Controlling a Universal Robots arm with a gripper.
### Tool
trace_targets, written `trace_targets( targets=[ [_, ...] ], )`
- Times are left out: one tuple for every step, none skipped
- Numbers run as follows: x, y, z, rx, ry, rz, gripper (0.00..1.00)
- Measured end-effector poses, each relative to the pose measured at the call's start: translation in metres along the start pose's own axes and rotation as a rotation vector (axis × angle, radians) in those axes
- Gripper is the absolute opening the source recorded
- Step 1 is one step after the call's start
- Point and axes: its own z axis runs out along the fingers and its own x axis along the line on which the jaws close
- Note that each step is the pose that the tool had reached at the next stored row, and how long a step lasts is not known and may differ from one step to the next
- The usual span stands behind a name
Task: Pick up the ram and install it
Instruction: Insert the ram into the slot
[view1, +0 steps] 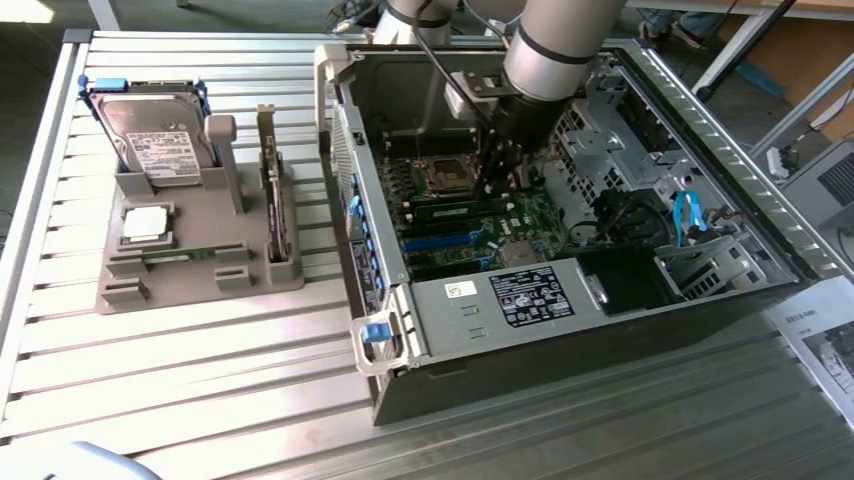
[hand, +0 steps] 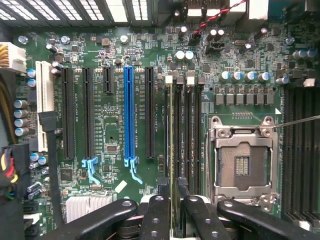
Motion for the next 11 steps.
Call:
trace_targets(
  targets=[
    [0.0,0.0,-0.0025,0.0,0.0,0.0,0.19],
    [0.0,0.0,-0.0065,0.0,-0.0001,0.0,0.19],
    [0.0,0.0,-0.0095,-0.0001,0.0,0.0,0.19],
    [0.0,0.0,-0.0121,0.0,0.0,0.0,0.19],
    [0.0,0.0,-0.0148,0.0,-0.0001,0.0,0.19],
    [0.0,0.0,-0.0174,0.0,0.0,0.0,0.19],
    [0.0,0.0001,-0.0203,0.0,0.0,0.0,0.19],
    [-0.001,0.0001,-0.0228,0.0001,-0.0001,0.0,0.19],
    [-0.001,0.0001,-0.0253,0.0001,-0.0001,0.0,0.19],
    [-0.001,0.0001,-0.0279,0.0,0.0001,0.0,0.19],
    [-0.001,0.0001,-0.0303,0.0,0.0001,0.0,0.19]
  ],
)
